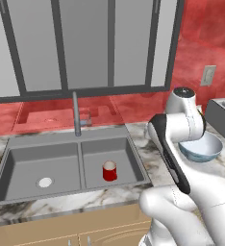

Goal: Pick the mug and place it in the sink. Pick the bowl and place it in the open cabinet and then close the cabinet.

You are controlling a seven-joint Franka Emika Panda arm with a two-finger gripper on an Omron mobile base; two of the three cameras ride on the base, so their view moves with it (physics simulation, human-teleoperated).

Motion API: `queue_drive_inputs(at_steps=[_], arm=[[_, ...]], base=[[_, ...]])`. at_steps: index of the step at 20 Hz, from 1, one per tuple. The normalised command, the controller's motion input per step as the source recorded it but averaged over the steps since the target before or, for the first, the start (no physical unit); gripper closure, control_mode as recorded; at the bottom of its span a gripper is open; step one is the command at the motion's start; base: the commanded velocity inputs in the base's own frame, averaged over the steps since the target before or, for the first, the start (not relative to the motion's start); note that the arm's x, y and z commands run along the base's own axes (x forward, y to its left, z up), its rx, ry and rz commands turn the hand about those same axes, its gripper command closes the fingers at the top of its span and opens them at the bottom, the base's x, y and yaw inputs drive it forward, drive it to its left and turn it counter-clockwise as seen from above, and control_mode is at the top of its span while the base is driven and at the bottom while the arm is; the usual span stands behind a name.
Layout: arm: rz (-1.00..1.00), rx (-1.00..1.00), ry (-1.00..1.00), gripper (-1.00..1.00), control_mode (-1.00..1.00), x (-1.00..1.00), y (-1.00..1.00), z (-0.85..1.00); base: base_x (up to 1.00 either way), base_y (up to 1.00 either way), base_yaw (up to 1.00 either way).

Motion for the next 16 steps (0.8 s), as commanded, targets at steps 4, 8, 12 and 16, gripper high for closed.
queue_drive_inputs(at_steps=[4, 8, 12, 16], arm=[[0.0, 0.0, 0.09, -1.0, -1.0, 0.0, -0.42, 0.0], [0.0, 0.01, 0.09, -1.0, -1.0, 0.0, -0.43, 0.0], [0.0, 0.0, 0.08, -1.0, -1.0, 0.0, -0.36, 0.0], [0.0, 0.0, 0.09, -1.0, -1.0, 0.04, -0.31, 0.0]], base=[[0.0, 0.0, 0.0], [0.0, 0.0, 0.0], [0.0, 0.0, 0.0], [0.0, 0.0, 0.0]])
